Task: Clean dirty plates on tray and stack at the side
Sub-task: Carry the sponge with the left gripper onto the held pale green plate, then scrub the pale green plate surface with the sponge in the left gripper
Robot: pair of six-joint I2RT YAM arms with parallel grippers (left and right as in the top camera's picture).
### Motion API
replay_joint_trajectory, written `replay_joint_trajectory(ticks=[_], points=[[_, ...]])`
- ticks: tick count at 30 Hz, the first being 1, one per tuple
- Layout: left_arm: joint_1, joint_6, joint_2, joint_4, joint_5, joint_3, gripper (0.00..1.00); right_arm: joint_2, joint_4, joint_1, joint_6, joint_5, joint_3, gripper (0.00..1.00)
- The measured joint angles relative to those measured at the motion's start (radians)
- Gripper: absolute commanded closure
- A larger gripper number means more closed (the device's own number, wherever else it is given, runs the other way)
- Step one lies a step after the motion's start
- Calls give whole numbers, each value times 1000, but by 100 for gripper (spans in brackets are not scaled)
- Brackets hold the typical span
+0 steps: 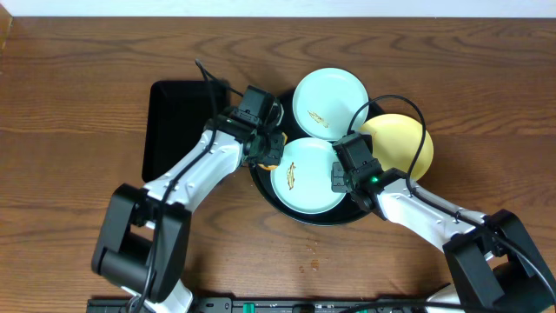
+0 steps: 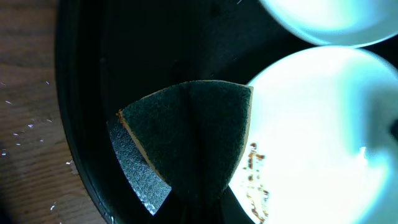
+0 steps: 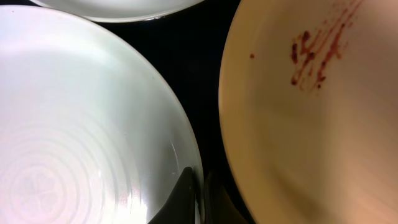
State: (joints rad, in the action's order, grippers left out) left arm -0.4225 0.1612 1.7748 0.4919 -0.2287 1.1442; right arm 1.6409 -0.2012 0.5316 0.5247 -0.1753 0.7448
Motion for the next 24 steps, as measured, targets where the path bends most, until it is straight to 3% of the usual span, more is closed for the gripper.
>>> replay_joint_trajectory(ticks=[24], points=[[-113, 76, 17, -4, 54, -27, 93, 0, 0, 0, 0, 1, 0, 99]])
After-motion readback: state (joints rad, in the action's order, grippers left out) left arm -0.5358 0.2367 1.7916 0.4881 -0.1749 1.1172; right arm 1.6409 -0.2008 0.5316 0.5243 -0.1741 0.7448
